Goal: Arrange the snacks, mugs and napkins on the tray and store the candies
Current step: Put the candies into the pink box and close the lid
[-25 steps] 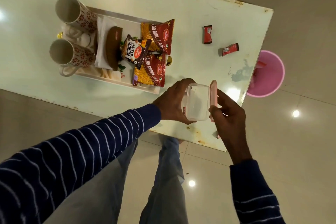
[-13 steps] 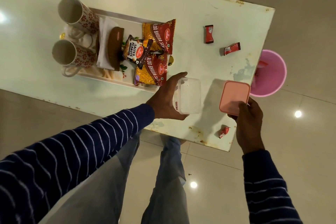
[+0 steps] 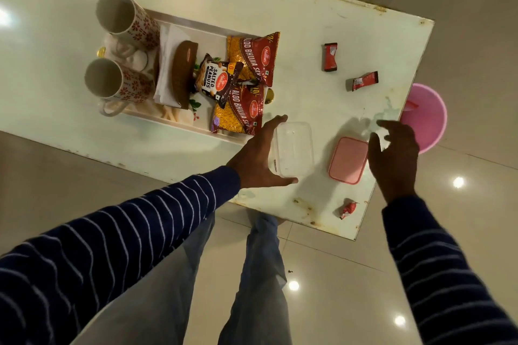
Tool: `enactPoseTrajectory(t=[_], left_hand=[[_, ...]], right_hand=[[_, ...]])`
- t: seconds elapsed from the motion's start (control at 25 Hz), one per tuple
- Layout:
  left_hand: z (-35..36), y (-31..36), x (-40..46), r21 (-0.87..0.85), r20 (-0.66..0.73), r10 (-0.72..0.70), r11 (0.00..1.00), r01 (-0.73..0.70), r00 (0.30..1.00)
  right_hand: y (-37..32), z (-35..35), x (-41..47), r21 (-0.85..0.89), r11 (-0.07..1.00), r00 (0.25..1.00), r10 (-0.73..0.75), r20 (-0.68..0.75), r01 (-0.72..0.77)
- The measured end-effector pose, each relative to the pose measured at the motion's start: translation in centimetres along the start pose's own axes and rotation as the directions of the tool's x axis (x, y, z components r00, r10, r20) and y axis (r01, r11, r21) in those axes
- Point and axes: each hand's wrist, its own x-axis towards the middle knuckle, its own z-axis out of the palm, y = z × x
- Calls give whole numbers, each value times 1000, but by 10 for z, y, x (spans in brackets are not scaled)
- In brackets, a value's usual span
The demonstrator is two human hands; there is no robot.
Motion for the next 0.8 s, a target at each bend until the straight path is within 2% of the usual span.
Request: enactPoseTrajectory(t=[0.08,0.2,0.32,0.52,0.6,0.8], left_hand=[[1,-1,5,7,-11,-2,1000,2,1000],[0,-3,12,20,-49,41,999,-40,998],[0,-4,14,19,-92,60,998,-58,994],[-3,-9,15,5,-107,34,999,-33,994],[-3,-11,16,6,-110,46,999,-46,993],[-2,-9,21,0,-116,25,1000,-25,993]], right_hand=[[-14,3,37,-88,989,990,-110,91,118],[-32,15,74,-194,950,952,-197,235,245],[-36,26,84,-269,920,924,-188,332,284],[-27,45,62,-313,919,951,-156,268,239],[-25,45,56,-221,952,960,-157,231,209],[-49,26,25,80,972,976,-219,-11,219]])
